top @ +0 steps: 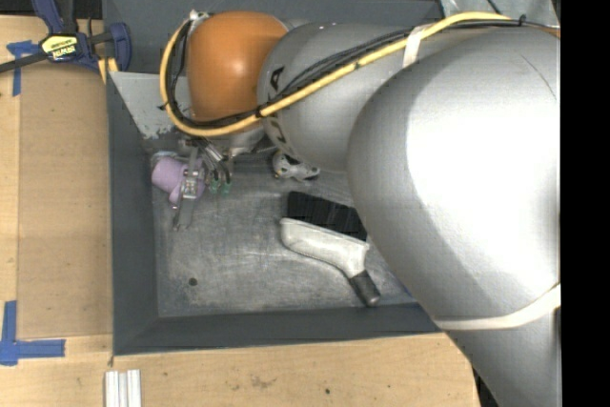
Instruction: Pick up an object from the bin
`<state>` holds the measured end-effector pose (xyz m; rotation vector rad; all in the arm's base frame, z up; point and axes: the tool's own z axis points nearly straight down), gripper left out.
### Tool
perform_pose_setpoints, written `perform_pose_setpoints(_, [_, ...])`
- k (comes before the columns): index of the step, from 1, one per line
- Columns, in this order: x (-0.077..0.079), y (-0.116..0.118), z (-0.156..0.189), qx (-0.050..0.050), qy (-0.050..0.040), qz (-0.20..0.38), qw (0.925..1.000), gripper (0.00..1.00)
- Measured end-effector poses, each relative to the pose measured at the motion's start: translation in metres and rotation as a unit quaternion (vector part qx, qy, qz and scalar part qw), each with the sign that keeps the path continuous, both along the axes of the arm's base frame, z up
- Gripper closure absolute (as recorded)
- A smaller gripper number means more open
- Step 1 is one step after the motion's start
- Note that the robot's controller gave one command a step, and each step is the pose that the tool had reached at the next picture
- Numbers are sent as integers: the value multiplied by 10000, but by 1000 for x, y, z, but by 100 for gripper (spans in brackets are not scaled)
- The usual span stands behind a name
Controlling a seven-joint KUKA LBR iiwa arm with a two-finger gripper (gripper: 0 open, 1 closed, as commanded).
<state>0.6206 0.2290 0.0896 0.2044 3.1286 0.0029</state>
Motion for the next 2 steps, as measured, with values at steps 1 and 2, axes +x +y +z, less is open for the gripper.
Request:
perform_pose_setpoints(1, [9,0,-9,33,-31,-1021,9948,100])
perform_pose_setpoints(2, [9,0,-9,33,-31,-1021,9948,100])
